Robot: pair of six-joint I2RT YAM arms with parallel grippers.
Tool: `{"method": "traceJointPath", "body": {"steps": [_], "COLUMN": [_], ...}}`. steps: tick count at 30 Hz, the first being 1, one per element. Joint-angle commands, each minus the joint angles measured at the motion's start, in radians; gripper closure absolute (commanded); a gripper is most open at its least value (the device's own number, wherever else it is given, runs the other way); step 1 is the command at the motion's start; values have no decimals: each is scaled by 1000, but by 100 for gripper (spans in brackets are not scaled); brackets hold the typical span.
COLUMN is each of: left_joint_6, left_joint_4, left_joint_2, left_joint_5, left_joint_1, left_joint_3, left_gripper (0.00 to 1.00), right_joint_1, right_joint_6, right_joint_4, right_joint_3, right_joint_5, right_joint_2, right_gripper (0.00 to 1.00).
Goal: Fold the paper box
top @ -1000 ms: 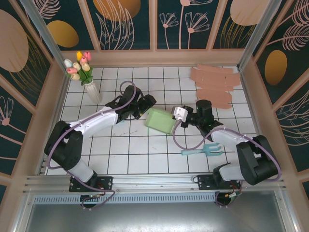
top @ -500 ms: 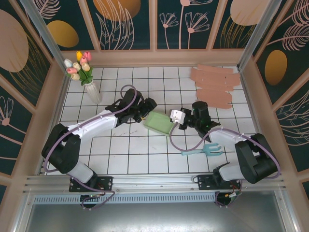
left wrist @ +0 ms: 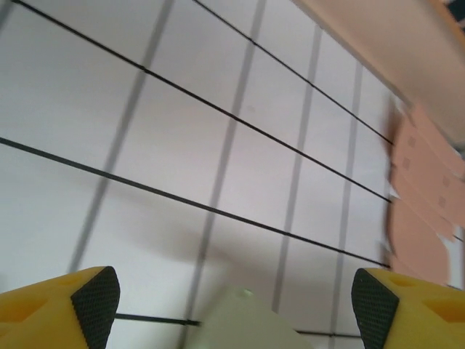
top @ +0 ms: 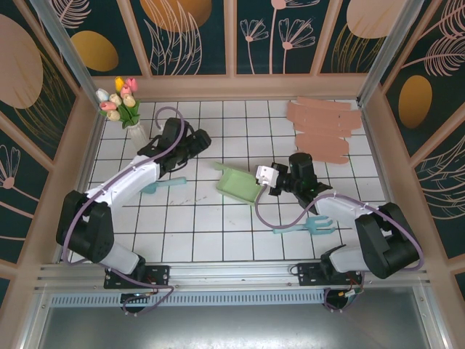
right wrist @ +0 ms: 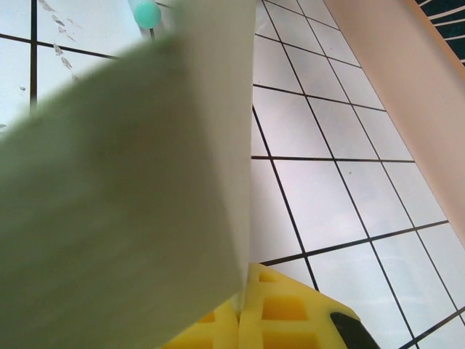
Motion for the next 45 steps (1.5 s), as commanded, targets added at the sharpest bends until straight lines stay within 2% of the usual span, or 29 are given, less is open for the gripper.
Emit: {"method": "traceJointPath", "body": {"steps": [1,7,12,18,22,27,34,45], "left_joint_6": [33,-70,-150,-182,-187,-213,-230,-229], "left_joint_4": [60,124,172,180,171,180,183,219], "left_joint_2": [23,59,47,82,75,56,34,56], "left_joint_5": [86,194,215,273,250,258,235,206], "left_joint_1": [-13,-19,-61,-110,-118,-146,-161,-167], "left_joint_3": [-35,-57,-78,-41,-34,-32,-43,-117], "left_gripper": [14,7,8,8,9,9,15,30], "right_joint_1": [7,4,-11,-24,-21,-13,15,47], "right_joint_6": [-14,-11,0,45,86,95,94,37], "right_joint_4": [-18,-17,-7,56,102,105,131,71], "right_joint_3": [20,22,23,9,3,11,1,17], "right_joint_5": [-17,-17,-40,-94,-138,-127,-98,-8], "right_joint_2": [-14,-6,-6,-20,-51,-68,-45,1], "right_gripper": [100,100,100,100,100,100,100,98]}}
